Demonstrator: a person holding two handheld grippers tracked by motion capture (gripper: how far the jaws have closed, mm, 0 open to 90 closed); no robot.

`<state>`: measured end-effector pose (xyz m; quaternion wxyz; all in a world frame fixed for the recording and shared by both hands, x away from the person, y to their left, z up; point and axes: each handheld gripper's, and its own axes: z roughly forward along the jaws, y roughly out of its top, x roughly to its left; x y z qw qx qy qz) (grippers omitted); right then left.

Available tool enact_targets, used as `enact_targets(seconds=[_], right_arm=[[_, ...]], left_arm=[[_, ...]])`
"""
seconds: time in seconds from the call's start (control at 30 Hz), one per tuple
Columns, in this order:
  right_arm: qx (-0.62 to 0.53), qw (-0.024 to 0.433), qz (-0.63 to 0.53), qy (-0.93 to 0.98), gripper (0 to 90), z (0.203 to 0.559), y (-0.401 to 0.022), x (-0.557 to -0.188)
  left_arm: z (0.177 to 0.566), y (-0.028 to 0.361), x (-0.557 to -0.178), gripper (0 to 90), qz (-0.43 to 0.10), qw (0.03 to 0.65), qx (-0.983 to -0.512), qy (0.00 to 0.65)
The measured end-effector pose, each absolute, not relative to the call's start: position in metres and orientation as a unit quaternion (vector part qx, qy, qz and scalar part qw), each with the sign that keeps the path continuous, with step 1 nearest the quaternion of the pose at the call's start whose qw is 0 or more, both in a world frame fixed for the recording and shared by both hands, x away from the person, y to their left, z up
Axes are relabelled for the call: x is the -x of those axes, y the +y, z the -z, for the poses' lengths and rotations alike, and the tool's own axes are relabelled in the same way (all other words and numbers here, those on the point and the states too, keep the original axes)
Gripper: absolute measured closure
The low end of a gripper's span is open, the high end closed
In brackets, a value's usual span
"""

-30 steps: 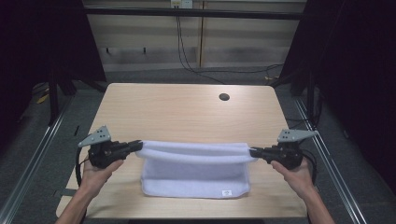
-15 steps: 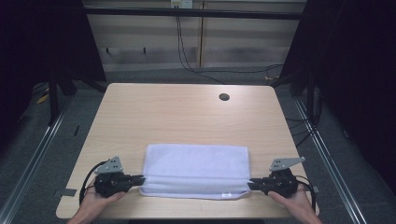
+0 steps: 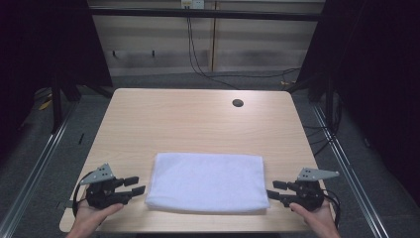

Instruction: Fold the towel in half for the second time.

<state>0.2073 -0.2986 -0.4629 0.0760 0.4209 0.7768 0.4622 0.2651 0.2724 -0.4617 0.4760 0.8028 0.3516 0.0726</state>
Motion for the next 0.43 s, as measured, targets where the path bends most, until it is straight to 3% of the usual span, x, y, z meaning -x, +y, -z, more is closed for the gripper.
enact_targets(seconds=[0.07, 0.27, 0.43], right_arm=[[-0.432, 0.102, -0.472, 0.762, 45.1, 0.463, -0.304, -0.213], [-0.472, 0.153, -0.466, 0.733, 38.3, 0.47, -0.325, -0.222], [-0.493, 0.171, -0.46, 0.718, 32.1, 0.473, -0.331, -0.221]], left_arm=[[0.462, 0.273, -0.275, 38.8, -0.092, 0.463, -0.799, 0.373], [0.482, 0.29, -0.288, 31.4, -0.081, 0.459, -0.77, 0.435], [0.479, 0.295, -0.284, 24.5, -0.093, 0.466, -0.764, 0.436]])
